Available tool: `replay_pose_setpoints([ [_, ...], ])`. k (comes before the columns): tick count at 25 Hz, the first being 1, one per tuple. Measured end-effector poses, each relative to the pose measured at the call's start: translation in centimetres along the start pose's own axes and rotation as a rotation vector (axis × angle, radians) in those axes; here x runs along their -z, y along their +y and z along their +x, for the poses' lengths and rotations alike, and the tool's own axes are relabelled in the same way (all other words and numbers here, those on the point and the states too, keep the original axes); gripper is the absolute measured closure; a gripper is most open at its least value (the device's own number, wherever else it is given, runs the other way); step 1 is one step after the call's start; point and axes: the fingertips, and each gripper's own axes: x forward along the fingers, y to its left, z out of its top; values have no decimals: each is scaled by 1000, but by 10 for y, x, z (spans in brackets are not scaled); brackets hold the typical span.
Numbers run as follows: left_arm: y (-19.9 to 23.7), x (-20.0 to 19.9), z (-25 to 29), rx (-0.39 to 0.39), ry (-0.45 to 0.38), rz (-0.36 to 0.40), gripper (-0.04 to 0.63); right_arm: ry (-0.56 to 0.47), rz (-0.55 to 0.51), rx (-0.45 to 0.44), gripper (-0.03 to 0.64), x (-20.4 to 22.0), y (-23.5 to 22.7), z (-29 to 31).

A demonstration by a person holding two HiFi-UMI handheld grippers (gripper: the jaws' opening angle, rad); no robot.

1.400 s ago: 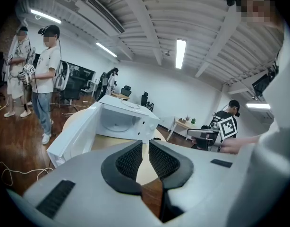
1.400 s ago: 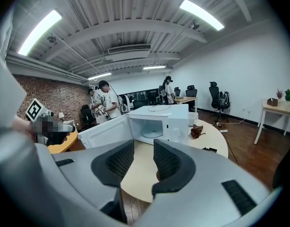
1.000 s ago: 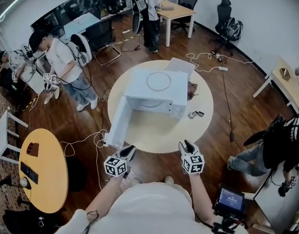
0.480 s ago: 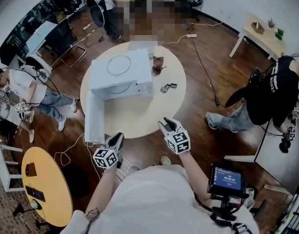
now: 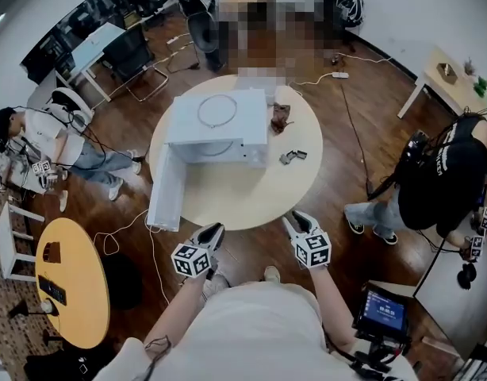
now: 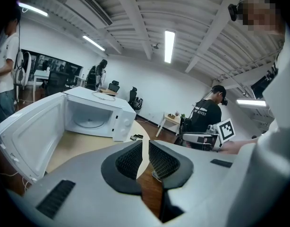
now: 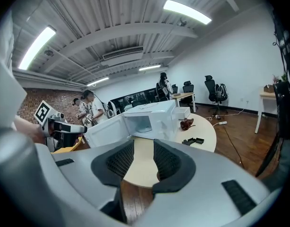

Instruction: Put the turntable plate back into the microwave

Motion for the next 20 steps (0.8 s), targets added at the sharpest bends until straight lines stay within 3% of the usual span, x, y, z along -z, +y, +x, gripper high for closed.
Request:
replay_pose_setpoints([
  [15,61,35,-68,-204,-78,-135,548,69,-88,-230,485,10,61,77],
  [20,52,27,-88,-173,-94,-167,548,78,-75,-203,485,7,76,64],
])
